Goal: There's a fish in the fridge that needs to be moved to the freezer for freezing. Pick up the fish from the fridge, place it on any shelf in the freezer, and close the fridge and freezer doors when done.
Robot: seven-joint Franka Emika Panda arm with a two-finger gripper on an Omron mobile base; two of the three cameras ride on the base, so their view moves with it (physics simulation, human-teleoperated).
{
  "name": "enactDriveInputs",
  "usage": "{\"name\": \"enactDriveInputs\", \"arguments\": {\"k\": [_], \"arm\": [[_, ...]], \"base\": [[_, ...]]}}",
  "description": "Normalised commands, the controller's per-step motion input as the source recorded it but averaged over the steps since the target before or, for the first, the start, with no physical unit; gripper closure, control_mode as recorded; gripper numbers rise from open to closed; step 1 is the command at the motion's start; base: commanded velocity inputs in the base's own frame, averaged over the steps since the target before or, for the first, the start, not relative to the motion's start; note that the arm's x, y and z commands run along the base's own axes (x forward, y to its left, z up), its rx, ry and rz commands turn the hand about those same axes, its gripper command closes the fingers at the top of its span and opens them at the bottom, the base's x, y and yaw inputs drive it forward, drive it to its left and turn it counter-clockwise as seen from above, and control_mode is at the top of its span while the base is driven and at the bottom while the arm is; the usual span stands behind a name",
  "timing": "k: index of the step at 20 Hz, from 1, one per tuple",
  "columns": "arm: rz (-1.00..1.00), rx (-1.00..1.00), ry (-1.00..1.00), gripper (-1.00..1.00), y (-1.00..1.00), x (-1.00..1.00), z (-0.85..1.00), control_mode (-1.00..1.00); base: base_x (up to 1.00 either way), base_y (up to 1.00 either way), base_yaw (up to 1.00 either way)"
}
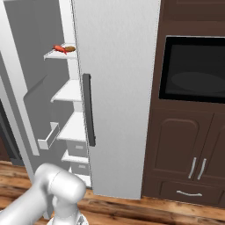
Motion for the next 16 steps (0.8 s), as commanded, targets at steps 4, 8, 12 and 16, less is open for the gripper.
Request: {"name": "enactDriveInputs", "arguments": {"k": [4, 8, 12, 16], "arm": [[0.00, 0.00, -0.06, -1.00, 0.39, 0.24, -0.14, -1.00], [-0.05, 0.00, 0.00, -1.00, 0.14, 0.45, -0.10, -1.00], [-0.09, 0.00, -0.03, -1.00, 0.00, 0.46, -0.14, -1.00], [-0.10, 0.00, -0.03, -1.00, 0.00, 0.57, -0.19, -1.00]], "base": [[0.00, 0.00, 0.00], [0.00, 0.00, 0.00], [0.00, 0.00, 0.00], [0.00, 0.00, 0.00]]}}
